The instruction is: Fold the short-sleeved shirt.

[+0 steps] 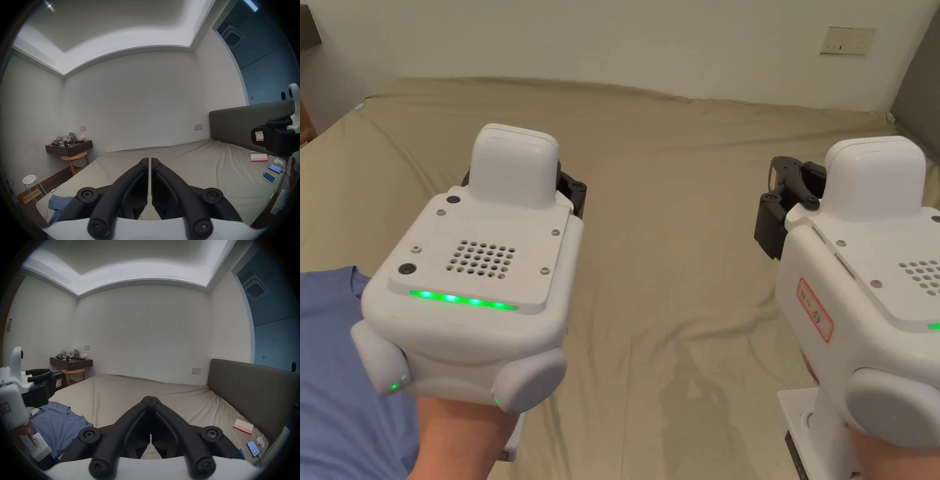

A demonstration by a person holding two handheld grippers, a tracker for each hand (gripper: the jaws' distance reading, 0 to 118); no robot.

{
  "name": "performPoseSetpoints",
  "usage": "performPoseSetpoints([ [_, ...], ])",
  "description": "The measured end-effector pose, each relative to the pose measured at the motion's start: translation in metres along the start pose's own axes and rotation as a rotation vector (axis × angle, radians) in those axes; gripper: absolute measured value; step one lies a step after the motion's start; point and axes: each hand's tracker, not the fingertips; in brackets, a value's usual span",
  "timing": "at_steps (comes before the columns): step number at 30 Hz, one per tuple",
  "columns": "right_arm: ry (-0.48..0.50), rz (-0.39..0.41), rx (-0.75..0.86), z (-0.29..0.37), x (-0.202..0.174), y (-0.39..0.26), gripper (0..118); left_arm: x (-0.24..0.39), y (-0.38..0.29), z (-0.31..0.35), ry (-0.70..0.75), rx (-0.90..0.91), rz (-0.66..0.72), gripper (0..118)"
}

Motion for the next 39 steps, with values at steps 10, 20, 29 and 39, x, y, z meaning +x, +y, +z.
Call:
performPoseSetpoints([
  [10, -0.001, 0.033, 0.002, -0.002, 0.0, -0.001, 0, 0.001, 0.0, -0.006, -0.004, -0.003, 0.023, 0],
  [20, 0.037, 0.038, 0.006, -0.007, -0.015, 0.004, 0, -0.022, 0.004, 0.002, 0.042, -0.004, 0.047, 0],
  [29, 0.189, 0.029, 0.029, -0.022, -0.071, 0.011, 0, -0.08, 0.005, 0.033, 0.224, -0.012, -0.017, 0],
  [39, 0.431, 0.043, 0.048, -0.026, -0.161, 0.015, 0, -0.158, -0.002, 0.09, 0.502, -0.044, -0.047, 0],
])
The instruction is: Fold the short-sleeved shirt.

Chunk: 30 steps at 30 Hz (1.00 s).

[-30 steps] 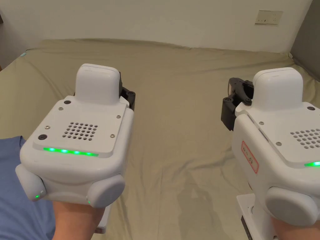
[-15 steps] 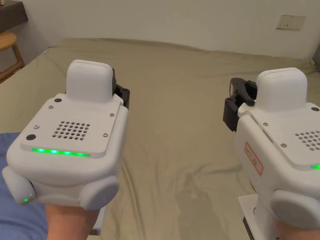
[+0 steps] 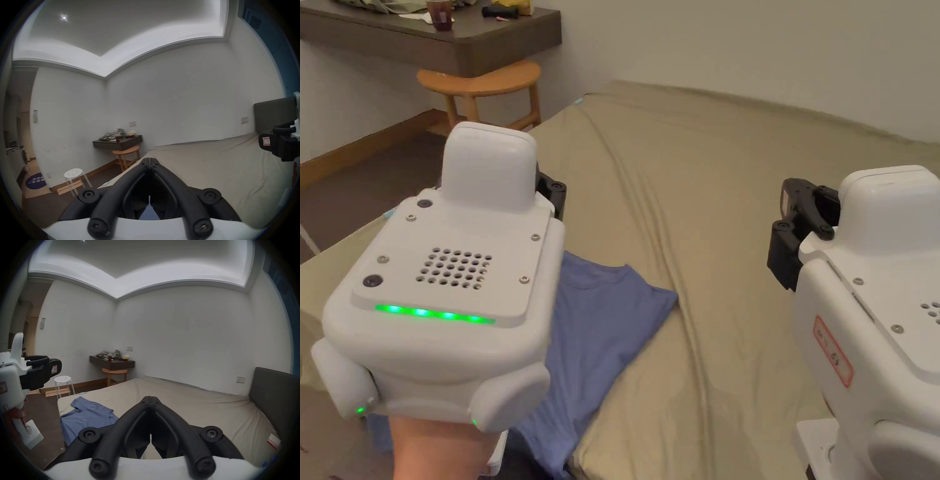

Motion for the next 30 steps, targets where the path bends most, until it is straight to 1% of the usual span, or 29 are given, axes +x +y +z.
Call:
performPoseSetpoints([
  [2, 0.032, 0.007, -0.001, -0.006, -0.013, 0.0, 0, -0.013, -0.004, 0.002, 0.053, -0.011, -0.005, 0],
  [4, 0.087, 0.016, -0.007, -0.012, -0.026, -0.001, 0, -0.024, -0.011, 0.003, 0.122, -0.02, 0.011, 0],
  [7, 0.12, 0.018, -0.014, -0.018, -0.042, -0.003, 0, -0.037, -0.022, 0.001, 0.115, -0.05, 0.03, 0],
  [10, 0.148, 0.021, -0.019, -0.022, -0.05, -0.005, 0, -0.042, -0.031, -0.003, 0.124, -0.072, 0.019, 0],
  [13, 0.15, 0.036, -0.028, -0.027, -0.052, -0.006, 0, -0.043, -0.038, -0.008, 0.107, -0.094, 0.021, 0],
  [18, 0.136, 0.035, -0.058, -0.032, -0.045, -0.012, 0, -0.04, -0.053, -0.032, 0.051, -0.164, 0.028, 0],
  [20, 0.123, 0.04, -0.075, -0.035, -0.042, -0.017, 0, -0.039, -0.063, -0.05, -0.007, -0.217, 0.05, 0],
  [22, 0.114, 0.041, -0.096, -0.039, -0.039, -0.022, 0, -0.036, -0.077, -0.072, -0.026, -0.291, 0.02, 0],
  [24, 0.108, 0.046, -0.119, -0.044, -0.036, -0.028, 0, -0.035, -0.098, -0.095, -0.056, -0.354, 0.02, 0],
  [27, 0.089, 0.064, -0.147, -0.054, -0.031, -0.037, 0, -0.032, -0.136, -0.132, -0.094, -0.499, 0.049, 0],
  [28, 0.085, 0.062, -0.158, -0.059, -0.03, -0.041, 0, -0.031, -0.152, -0.147, -0.081, -0.554, 0.058, 0],
  [30, 0.08, 0.057, -0.178, -0.066, -0.026, -0.047, 0, -0.032, -0.183, -0.173, -0.098, -0.671, 0.07, 0],
])
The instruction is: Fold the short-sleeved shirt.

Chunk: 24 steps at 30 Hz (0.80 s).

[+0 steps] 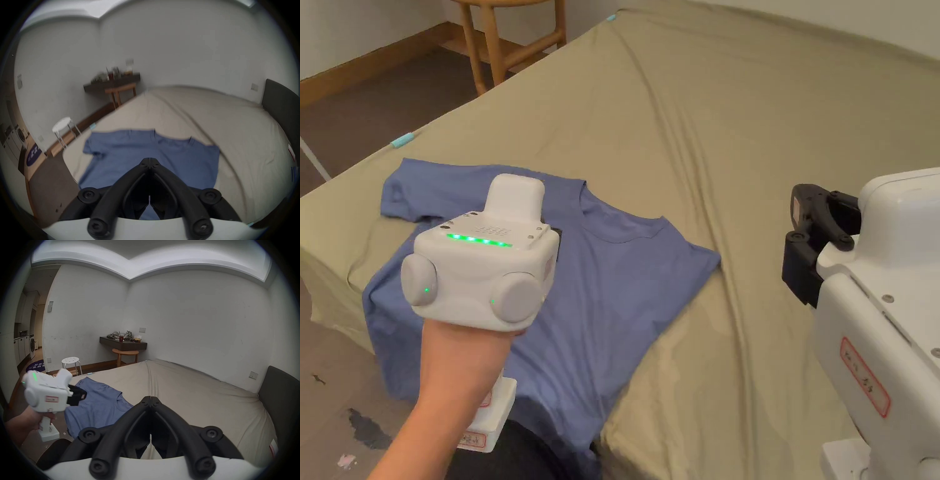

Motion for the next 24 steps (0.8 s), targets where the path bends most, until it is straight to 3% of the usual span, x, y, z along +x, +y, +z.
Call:
performPoseSetpoints([
  [4, -0.015, -0.009, -0.046, -0.017, 0.009, -0.012, 0, -0.008, -0.019, -0.076, 0.018, -0.162, -0.001, 3],
  [5, -0.018, -0.009, -0.055, -0.021, 0.011, -0.014, 0, -0.009, -0.024, -0.09, 0.02, -0.186, 0.005, 21],
  [7, -0.028, -0.017, -0.08, -0.028, 0.015, -0.019, 0, -0.013, -0.033, -0.116, 0.045, -0.247, 0.023, 80],
  [8, -0.032, -0.024, -0.091, -0.032, 0.017, -0.022, 0, -0.015, -0.037, -0.128, 0.056, -0.272, 0.042, 80],
  [11, -0.04, -0.032, -0.109, -0.038, 0.021, -0.028, 0, -0.019, -0.05, -0.151, 0.053, -0.314, 0.041, 118],
  [14, -0.046, -0.032, -0.125, -0.043, 0.024, -0.032, 0, -0.017, -0.067, -0.17, 0.062, -0.346, 0.014, 117],
  [17, -0.046, -0.032, -0.133, -0.044, 0.026, -0.035, 0, -0.026, -0.064, -0.163, 0.006, -0.353, 0.104, 117],
  [21, -0.046, -0.043, -0.143, -0.045, 0.028, -0.039, 0, -0.021, -0.057, -0.159, 0.019, -0.351, 0.071, 115],
  [22, -0.045, -0.047, -0.146, -0.044, 0.028, -0.04, 0, -0.019, -0.057, -0.154, 0.014, -0.345, 0.068, 109],
  [24, -0.048, -0.048, -0.148, -0.041, 0.028, -0.04, 0, -0.013, -0.055, -0.138, 0.026, -0.234, 0.074, 58],
])
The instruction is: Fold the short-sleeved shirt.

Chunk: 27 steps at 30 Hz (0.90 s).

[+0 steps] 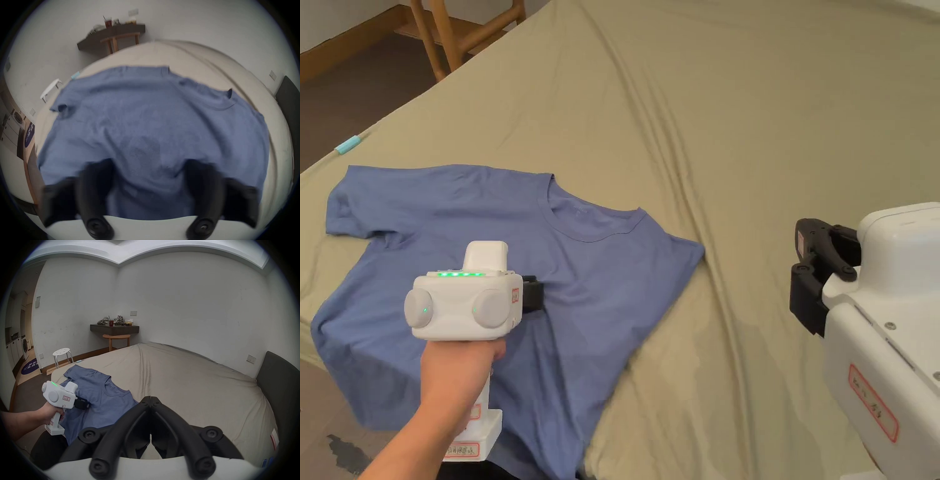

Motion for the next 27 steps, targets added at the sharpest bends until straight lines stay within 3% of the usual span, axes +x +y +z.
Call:
performPoseSetpoints([
  [1, -0.003, 0.001, 0.002, 0.002, 0.001, 0.0, 0, 0.004, 0.002, 0.005, 0.018, 0.044, -0.021, 21],
  [2, -0.004, 0.001, 0.003, 0.004, 0.002, 0.0, 0, 0.004, 0.001, 0.003, 0.016, 0.023, -0.028, 1],
  [7, -0.02, -0.003, 0.02, 0.017, 0.008, 0.003, 0, -0.026, -0.001, 0.003, -0.14, 0.028, 0.135, 1],
  [13, -0.044, -0.036, 0.053, 0.038, 0.021, 0.009, 0, -0.027, 0.014, 0.062, -0.293, 0.27, 0.206, 1],
  [19, -0.095, -0.063, 0.1, 0.072, 0.036, 0.016, 0, 0.007, 0.062, 0.145, -0.346, 0.476, 0.123, 1],
  [27, -0.197, -0.098, 0.177, 0.127, 0.068, 0.02, 0, 0.071, 0.132, 0.282, -0.546, 0.742, -0.008, 1],
])
